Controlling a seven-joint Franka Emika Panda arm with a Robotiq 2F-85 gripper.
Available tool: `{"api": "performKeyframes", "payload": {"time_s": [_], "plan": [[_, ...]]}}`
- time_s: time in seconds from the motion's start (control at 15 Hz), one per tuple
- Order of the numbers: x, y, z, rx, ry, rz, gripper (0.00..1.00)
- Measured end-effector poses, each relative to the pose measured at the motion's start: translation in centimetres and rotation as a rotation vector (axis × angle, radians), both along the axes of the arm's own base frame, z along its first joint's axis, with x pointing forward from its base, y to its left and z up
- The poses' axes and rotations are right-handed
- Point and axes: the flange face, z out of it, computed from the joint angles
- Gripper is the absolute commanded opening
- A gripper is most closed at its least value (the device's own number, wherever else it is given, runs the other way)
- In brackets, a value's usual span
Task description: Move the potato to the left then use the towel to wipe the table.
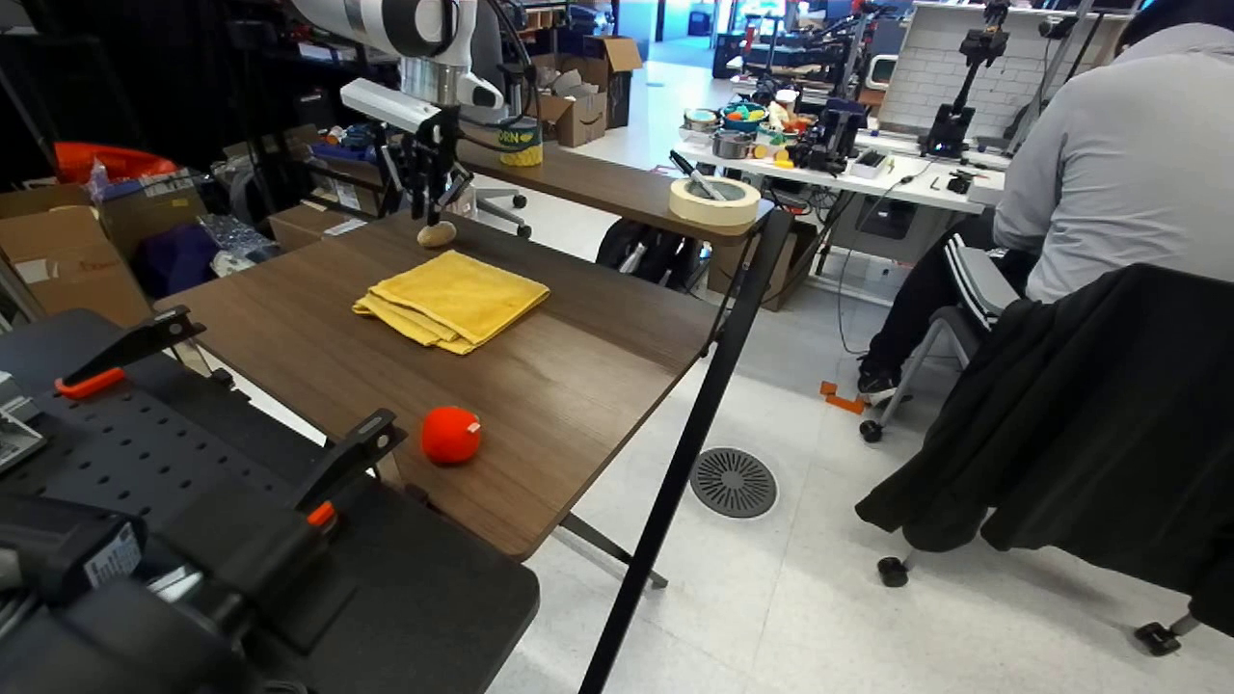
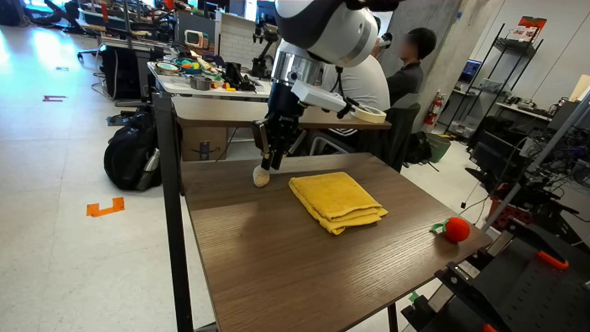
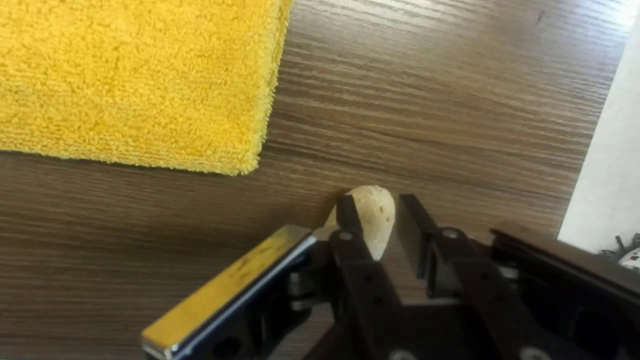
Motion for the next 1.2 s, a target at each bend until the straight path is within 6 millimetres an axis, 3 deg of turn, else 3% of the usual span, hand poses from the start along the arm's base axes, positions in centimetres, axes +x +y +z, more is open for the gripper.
{"api": "performKeyframes", "payload": {"time_s": [0.13, 0.47, 0.53, 0.6, 0.67, 0.8, 1.2], "plan": [[0.0, 0.0, -0.1, 0.000, 0.002, 0.000, 0.58], [0.2, -1.5, 0.4, -0.028, -0.078, -0.068, 0.95], [0.0, -2.1, 0.7, -0.042, -0.101, -0.097, 0.99], [-0.3, -2.7, 1.0, -0.059, -0.124, -0.122, 1.00], [-0.6, -3.1, 1.4, -0.074, -0.142, -0.145, 0.92], [-1.9, -3.6, 1.6, -0.088, -0.131, -0.167, 1.00], [-3.0, -3.8, 1.9, -0.095, -0.113, -0.172, 1.00]]}}
